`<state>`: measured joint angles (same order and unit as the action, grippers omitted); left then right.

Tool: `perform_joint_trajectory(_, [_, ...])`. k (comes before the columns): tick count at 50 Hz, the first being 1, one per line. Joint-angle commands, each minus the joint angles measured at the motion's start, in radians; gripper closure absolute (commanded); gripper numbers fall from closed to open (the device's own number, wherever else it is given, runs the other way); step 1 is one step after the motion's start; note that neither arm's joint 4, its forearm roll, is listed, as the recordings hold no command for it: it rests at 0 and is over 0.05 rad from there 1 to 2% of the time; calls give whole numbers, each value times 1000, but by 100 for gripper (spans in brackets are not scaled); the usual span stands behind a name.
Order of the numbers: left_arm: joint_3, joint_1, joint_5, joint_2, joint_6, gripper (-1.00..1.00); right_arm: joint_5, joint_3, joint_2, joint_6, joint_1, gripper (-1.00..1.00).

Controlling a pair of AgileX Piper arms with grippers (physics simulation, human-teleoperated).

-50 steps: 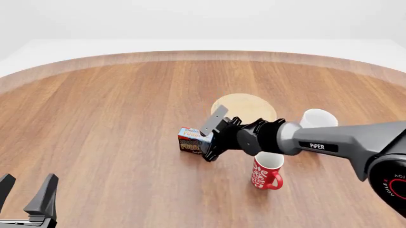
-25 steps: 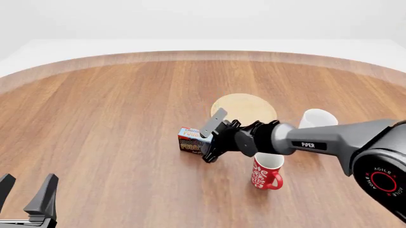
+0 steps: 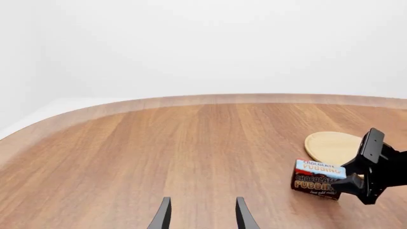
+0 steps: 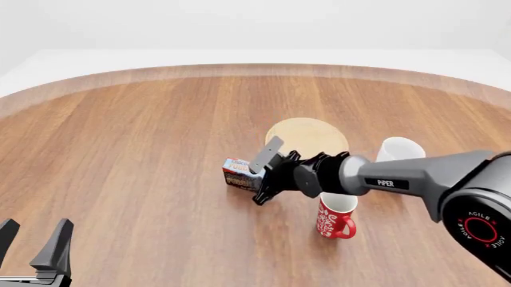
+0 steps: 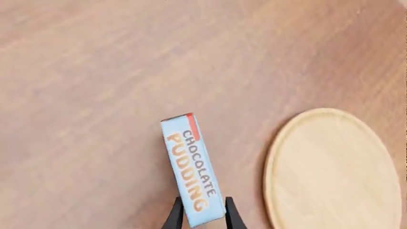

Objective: Put the chocolate pudding to the left of the plate.

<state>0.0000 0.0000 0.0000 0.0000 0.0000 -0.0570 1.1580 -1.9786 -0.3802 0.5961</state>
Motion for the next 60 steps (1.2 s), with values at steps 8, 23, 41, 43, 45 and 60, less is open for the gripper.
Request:
perform_joint_trajectory(8, [0, 0, 0, 0, 0, -100, 6, -39, 28, 26, 29, 100])
perform_joint_trajectory(23, [0, 0, 0, 0, 0, -100, -39, -72, 159, 5, 17, 100])
perform_joint_trajectory(41, [0, 0, 0, 0, 0, -100, -120, -39, 247, -20, -4, 100])
perform_joint_trajectory(43, [0, 0, 0, 0, 0, -100, -132, -21, 248, -25, -7, 100])
perform_joint_trajectory(45, [0, 0, 0, 0, 0, -100, -145, 5, 246, -31, -15, 100])
perform_joint_trajectory(60, [0, 0, 0, 0, 0, -100, -219, 141, 199, -48, -38, 100])
